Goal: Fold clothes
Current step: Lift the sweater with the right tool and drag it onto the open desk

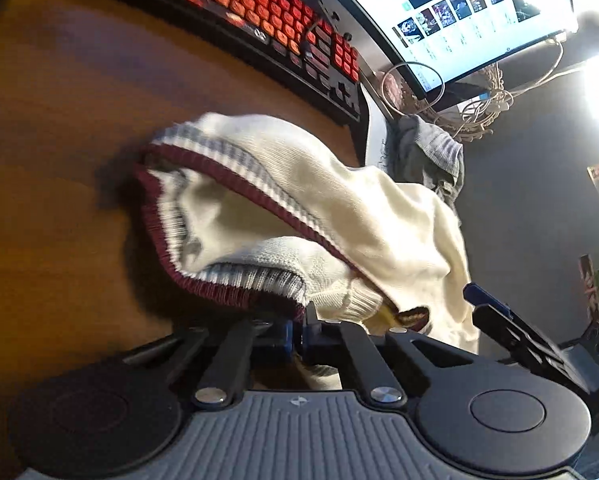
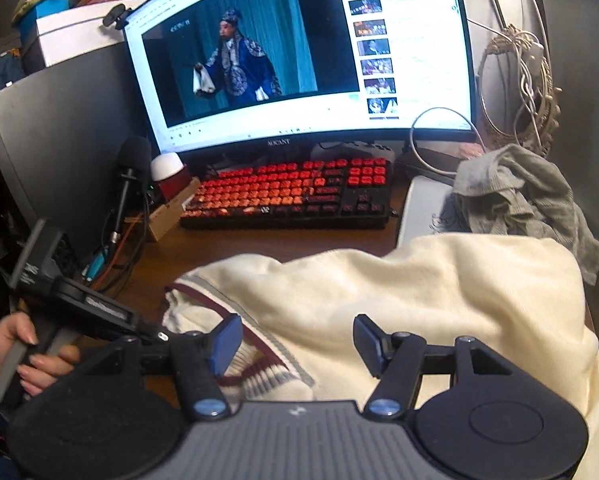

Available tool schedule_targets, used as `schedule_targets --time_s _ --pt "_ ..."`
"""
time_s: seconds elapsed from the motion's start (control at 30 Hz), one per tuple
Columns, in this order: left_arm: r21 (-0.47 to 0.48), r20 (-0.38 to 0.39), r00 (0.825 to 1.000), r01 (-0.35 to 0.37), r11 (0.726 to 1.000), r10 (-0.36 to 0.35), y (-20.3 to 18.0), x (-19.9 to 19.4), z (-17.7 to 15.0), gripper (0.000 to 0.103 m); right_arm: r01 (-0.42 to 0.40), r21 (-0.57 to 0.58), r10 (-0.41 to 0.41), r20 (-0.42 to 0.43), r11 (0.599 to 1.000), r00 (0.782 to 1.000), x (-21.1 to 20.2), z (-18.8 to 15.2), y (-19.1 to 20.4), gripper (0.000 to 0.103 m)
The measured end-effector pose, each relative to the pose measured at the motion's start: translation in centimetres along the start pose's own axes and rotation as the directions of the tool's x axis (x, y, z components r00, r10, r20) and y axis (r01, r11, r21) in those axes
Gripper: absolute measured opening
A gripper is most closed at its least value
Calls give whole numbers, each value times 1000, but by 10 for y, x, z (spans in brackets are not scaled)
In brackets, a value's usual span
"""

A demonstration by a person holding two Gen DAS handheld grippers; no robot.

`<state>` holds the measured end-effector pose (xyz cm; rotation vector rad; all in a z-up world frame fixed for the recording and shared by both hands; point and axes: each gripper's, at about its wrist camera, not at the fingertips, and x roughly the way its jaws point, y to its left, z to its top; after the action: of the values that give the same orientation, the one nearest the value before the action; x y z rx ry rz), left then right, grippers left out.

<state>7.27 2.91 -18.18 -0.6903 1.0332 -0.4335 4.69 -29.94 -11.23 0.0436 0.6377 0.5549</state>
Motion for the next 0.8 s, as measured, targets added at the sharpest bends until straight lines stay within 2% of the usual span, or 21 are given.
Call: schedule_targets --time_s 0.13,0.4,0.6,0.7,0.77,0.8 --pt "32 31 998 -52 998 51 12 -24 -5 3 0 -47 -1 -21 999 1000 5 -4 6 60" --pt "49 79 990 -119 992 115 33 -58 -18 3 20 -271 -30 -34 962 999 35 8 48 60" --pt "54 126 977 -180 982 172 48 -84 -22 2 47 -419 -76 -53 907 996 73 26 67 60" --pt "41 138 973 -192 981 184 56 -94 -25 2 137 -527 -171 -15 838 985 94 29 67 60" --pt "27 137 974 -184 983 179 60 -96 -26 2 183 -553 -223 -5 813 975 106 32 58 60" --pt "21 135 975 -179 984 175 62 -97 -27 2 183 -550 -229 -15 815 973 111 34 51 60"
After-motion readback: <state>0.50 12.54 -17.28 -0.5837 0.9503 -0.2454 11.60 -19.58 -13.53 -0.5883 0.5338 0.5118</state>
